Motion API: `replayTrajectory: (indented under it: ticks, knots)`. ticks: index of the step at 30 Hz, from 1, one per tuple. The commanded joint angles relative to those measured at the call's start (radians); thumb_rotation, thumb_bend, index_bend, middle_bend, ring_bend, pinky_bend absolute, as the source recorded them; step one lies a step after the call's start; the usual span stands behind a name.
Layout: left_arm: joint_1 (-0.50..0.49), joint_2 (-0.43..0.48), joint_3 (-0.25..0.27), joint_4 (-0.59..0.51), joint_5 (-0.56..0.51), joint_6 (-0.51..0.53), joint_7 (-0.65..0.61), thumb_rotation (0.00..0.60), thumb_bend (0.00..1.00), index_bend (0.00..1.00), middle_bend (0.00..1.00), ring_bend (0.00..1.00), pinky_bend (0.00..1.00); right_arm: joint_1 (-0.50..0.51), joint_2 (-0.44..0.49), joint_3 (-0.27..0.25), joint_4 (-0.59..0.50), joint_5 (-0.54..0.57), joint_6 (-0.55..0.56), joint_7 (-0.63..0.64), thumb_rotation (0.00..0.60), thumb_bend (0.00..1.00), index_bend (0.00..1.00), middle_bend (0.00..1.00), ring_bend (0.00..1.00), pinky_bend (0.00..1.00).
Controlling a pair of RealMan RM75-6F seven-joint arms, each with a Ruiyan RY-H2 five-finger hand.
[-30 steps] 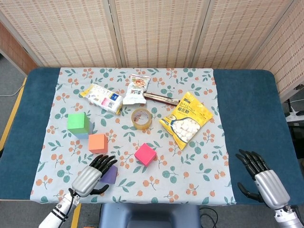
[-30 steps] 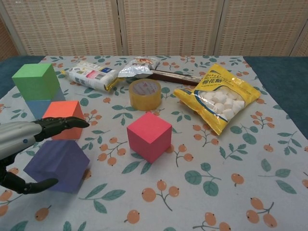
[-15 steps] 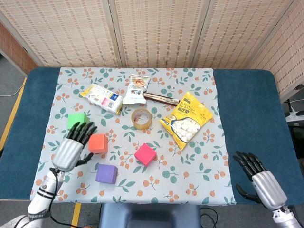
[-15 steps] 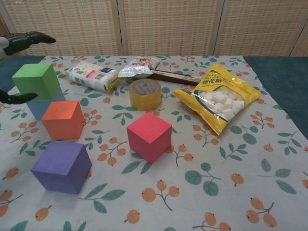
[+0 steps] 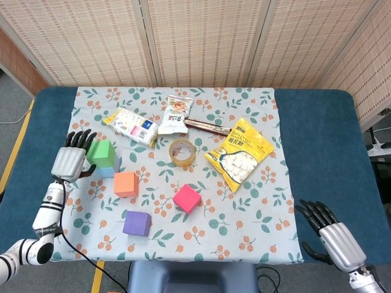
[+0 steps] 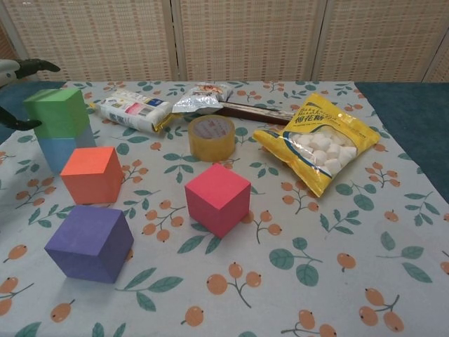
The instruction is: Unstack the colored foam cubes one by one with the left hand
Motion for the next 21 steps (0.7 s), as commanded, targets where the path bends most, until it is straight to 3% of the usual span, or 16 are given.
replayTrajectory:
  ticks: [1, 8, 14, 21]
  knots:
    - [-0.022, 0.008, 0.003, -0.006, -0.028, -0.055, -0.019, 0.600, 0.33, 0.00, 0.00, 0.00, 0.02, -0.002, -0.012, 0.012, 0.005, 0.017, 0.001, -0.024, 0.600, 0.27, 0.00, 0.00, 0.00, 0.00]
    - [-0.043, 0.010, 0.000, -0.019, -0.036, -0.078, -0.046, 0.600, 0.33, 0.00, 0.00, 0.02, 0.03, -0.007, -0.014, 0.014, 0.006, 0.018, 0.011, -0.023, 0.600, 0.27, 0.00, 0.00, 0.00, 0.00]
    - [-0.062, 0.003, 0.004, -0.009, -0.043, -0.117, -0.086, 0.600, 0.32, 0.00, 0.01, 0.24, 0.05, -0.006, -0.012, 0.014, 0.006, 0.020, 0.012, -0.018, 0.600, 0.27, 0.00, 0.00, 0.00, 0.00]
    - [-0.074, 0.013, 0.007, -0.021, -0.065, -0.149, -0.105, 0.600, 0.31, 0.03, 0.21, 0.40, 0.12, -0.004, -0.012, 0.016, 0.008, 0.027, 0.004, -0.019, 0.600, 0.27, 0.00, 0.00, 0.00, 0.00]
